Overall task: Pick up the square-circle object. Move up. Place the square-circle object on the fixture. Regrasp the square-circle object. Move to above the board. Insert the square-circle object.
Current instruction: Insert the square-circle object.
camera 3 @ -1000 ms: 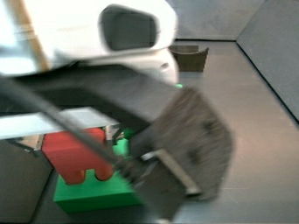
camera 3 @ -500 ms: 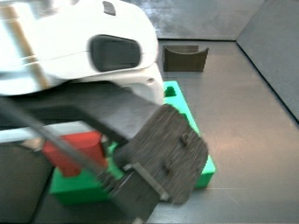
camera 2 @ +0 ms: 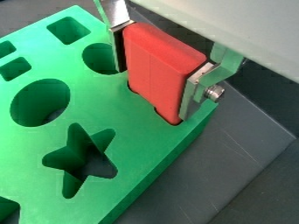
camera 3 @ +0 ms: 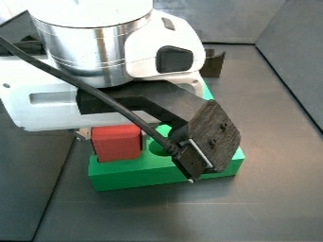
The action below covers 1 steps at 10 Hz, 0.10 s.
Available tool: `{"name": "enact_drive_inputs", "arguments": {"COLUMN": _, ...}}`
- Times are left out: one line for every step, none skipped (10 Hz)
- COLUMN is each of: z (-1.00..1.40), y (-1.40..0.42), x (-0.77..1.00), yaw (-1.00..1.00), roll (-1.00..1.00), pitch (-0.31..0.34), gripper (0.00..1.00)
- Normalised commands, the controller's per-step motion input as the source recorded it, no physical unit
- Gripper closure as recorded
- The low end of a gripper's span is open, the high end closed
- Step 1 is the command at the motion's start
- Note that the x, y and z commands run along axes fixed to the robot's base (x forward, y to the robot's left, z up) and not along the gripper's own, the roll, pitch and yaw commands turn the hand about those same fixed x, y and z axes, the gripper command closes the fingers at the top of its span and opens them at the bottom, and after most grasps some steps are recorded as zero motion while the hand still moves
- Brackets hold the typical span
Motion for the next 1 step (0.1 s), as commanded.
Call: {"name": "enact_drive_inputs", "arguments": {"z": 0.0, "y": 0.0, "x": 0.0, "yaw": 0.0, "roll": 0.0, "pitch": 0.0, "gripper": 1.0}}
